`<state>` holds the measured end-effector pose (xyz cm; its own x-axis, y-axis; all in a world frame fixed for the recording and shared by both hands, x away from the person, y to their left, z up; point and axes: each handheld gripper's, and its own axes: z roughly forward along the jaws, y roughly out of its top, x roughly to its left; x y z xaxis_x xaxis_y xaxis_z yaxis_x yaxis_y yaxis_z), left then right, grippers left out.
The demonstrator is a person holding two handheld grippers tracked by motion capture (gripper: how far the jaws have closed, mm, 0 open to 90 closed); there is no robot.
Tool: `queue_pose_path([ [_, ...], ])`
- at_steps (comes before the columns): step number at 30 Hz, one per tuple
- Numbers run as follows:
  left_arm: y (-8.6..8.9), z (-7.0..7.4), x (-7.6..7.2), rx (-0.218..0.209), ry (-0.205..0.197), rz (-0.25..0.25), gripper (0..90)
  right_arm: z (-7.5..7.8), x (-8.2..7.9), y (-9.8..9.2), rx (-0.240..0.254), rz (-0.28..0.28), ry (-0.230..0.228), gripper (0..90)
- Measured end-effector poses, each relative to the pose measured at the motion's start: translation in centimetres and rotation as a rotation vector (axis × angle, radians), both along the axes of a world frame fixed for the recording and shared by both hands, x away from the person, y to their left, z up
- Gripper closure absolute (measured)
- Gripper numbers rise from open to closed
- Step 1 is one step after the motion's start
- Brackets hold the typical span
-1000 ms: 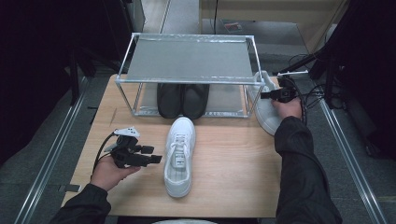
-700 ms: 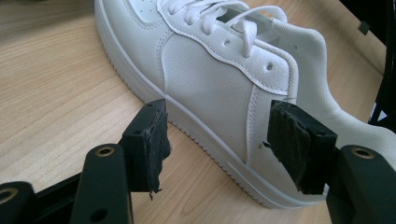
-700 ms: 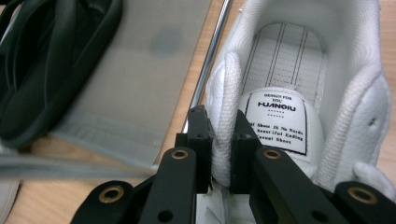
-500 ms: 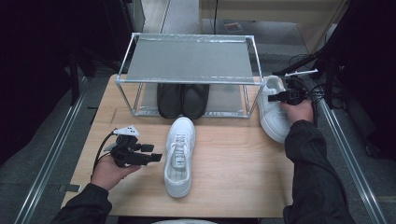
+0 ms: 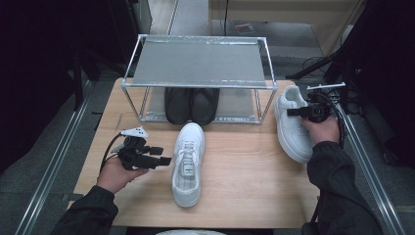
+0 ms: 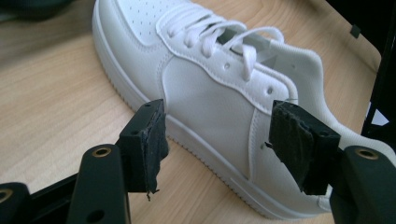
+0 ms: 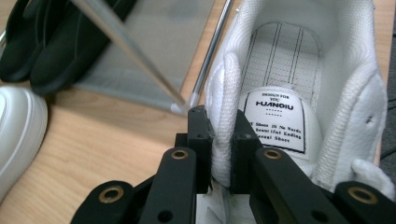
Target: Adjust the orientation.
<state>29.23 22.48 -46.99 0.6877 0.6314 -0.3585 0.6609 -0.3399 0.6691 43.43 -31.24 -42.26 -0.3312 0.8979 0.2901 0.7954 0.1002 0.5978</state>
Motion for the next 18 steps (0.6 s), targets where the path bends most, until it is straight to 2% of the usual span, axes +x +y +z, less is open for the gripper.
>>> queue_pose_path([
  [4,-0.2,0.2,0.3,0.000,-0.009,-0.003,36.5,0.1,-2.0,-0.2,-0.012,0.001,-0.010,84.3],
  [9,-0.7,0.3,0.8,0.000,-0.012,-0.028,36.5,-0.1,-4.4,-0.2,0.016,-0.009,-0.018,84.2],
  [14,-1.2,0.3,1.4,-0.002,-0.010,-0.045,36.5,-0.2,-6.5,0.5,0.011,0.000,-0.010,84.1],
  [18,-1.2,0.4,1.7,0.000,-0.005,-0.046,36.5,-0.3,-9.0,1.2,0.021,0.005,-0.025,84.1],
])
